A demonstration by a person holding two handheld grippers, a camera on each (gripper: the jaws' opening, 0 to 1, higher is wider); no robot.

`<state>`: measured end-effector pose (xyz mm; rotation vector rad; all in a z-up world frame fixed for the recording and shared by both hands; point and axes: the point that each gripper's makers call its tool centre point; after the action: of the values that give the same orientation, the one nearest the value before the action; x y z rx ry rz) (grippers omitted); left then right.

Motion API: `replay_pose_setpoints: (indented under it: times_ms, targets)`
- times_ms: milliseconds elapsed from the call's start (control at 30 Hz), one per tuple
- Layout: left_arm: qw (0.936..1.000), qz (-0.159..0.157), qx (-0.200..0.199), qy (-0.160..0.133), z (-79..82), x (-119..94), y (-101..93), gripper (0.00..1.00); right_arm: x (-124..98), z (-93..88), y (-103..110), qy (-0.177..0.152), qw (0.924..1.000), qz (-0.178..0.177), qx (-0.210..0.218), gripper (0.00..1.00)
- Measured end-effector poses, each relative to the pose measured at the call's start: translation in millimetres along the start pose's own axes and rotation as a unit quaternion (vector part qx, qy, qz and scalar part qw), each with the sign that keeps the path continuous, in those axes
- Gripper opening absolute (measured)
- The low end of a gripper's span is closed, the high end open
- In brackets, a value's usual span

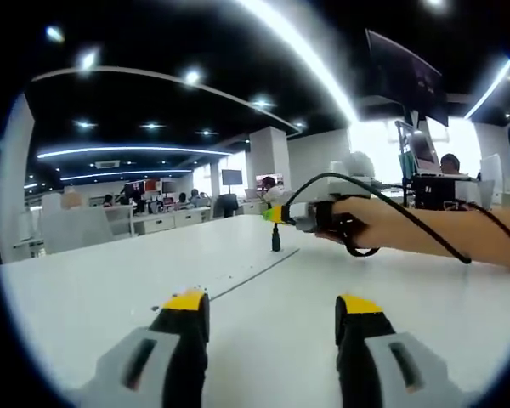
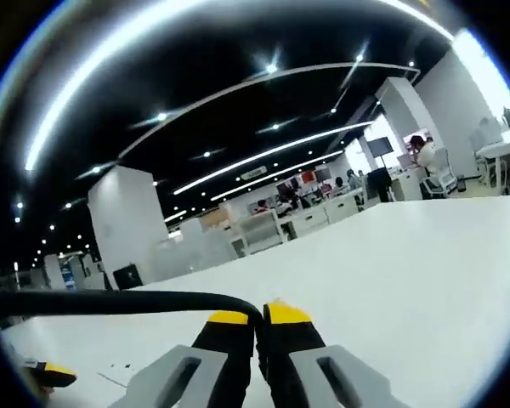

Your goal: Locate the USB plug end of the data cable currently connected to the USB port on the desk. Grip the plug, withdraw it from the port, and place it onto the desktop.

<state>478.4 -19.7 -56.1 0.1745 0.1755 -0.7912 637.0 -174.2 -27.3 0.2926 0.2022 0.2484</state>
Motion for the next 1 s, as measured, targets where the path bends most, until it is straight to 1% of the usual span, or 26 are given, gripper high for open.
replay_pose_setpoints:
  times_ms: [100, 167, 200, 233, 267, 333, 400, 433, 467, 533, 567, 600, 633, 667, 833, 933, 967, 1000]
  targets:
    - [1.0, 0.0, 0.002, 0.0, -0.1, 0, -0.6, 0.6, 2, 0.0, 1, 0.001, 1.0, -0.002, 0.005, 0.07]
    - [1.0, 0.0, 0.005, 0.001, 0.0, 1, -1.4, 0.6, 4, -1.5, 9, 0.005, 1.0, 0.0, -0.005, 0.08]
    - [1.0, -0.001, 0.005, 0.001, 0.0, 1, -1.9, 0.6, 4, -1.2, 7, 0.012, 0.9987, -0.018, -0.046, 0.07]
    - [1.0, -0.001, 0.007, 0.002, 0.0, 1, -2.2, 0.6, 4, -1.4, 8, 0.019, 0.9971, -0.021, -0.071, 0.07]
    - [1.0, -0.001, 0.009, 0.003, -0.3, 1, -2.5, 0.6, 4, -1.5, 9, 0.021, 0.9962, -0.021, -0.082, 0.07]
    - [1.0, -0.001, 0.009, 0.003, -0.5, 1, -2.7, 0.6, 4, -1.1, 8, 0.02, 0.9972, -0.015, -0.07, 0.07]
    - [1.0, -0.002, 0.008, 0.003, -0.8, 0, -2.4, 0.6, 6, 0.6, 5, 0.014, 0.9997, 0.001, -0.021, 0.07]
    - [1.0, -0.002, 0.007, 0.003, -1.0, -1, -2.4, 0.6, 5, 2.7, -5, 0.008, 0.9999, -0.007, -0.005, 0.06]
    - [1.0, -0.002, 0.006, 0.003, -1.1, -1, -2.5, 0.6, 4, 3.2, -7, 0.008, 0.9999, -0.008, -0.002, 0.06]
    - [1.0, -0.003, 0.006, 0.003, -1.2, -1, -2.6, 0.6, 4, 2.6, -8, 0.009, 0.9988, 0.025, 0.041, 0.06]
    - [1.0, -0.003, 0.006, 0.003, -1.2, -1, -2.6, 0.6, 1, 1.6, -7, 0.01, 0.9993, 0.021, 0.029, 0.06]
    - [1.0, -0.003, 0.007, 0.004, -1.3, -1, -2.8, 0.6, 2, 1.8, -7, 0.013, 0.9998, 0.013, 0.003, 0.06]
    - [1.0, -0.002, 0.008, 0.004, -1.5, -1, -2.9, 0.6, 2, 2.1, -7, 0.016, 0.9997, 0.008, -0.014, 0.06]
    - [1.0, -0.003, 0.008, 0.004, -1.7, -1, -3.0, 0.6, 2, 1.8, -5, 0.018, 0.9995, 0.006, -0.024, 0.06]
    - [1.0, -0.002, 0.005, 0.003, -1.3, -2, -2.4, 0.6, 2, 1.6, -5, 0.013, 0.9997, 0.002, -0.019, 0.06]
    - [1.0, -0.002, 0.007, 0.003, -1.2, -1, -2.8, 0.6, 0, -0.9, 5, 0.009, 0.9992, -0.003, -0.04, 0.07]
    - [1.0, -0.001, 0.008, 0.004, -1.3, -1, -2.9, 0.6, -1, -3.2, 12, 0.011, 0.9984, -0.005, -0.055, 0.07]
    - [1.0, -0.001, 0.008, 0.004, -1.3, -1, -2.9, 0.6, -2, -1.6, 8, 0.013, 0.9946, -0.033, -0.098, 0.06]
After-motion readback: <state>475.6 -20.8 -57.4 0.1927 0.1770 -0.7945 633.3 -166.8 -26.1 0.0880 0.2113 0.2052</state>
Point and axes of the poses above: the point that each gripper's makers call its tool centre point, and the gripper's own axes: x roughly forward along the fingers, y roughly to its left, z roughly out of its top, and after that the axes turned 8 degrees about y, right-handed
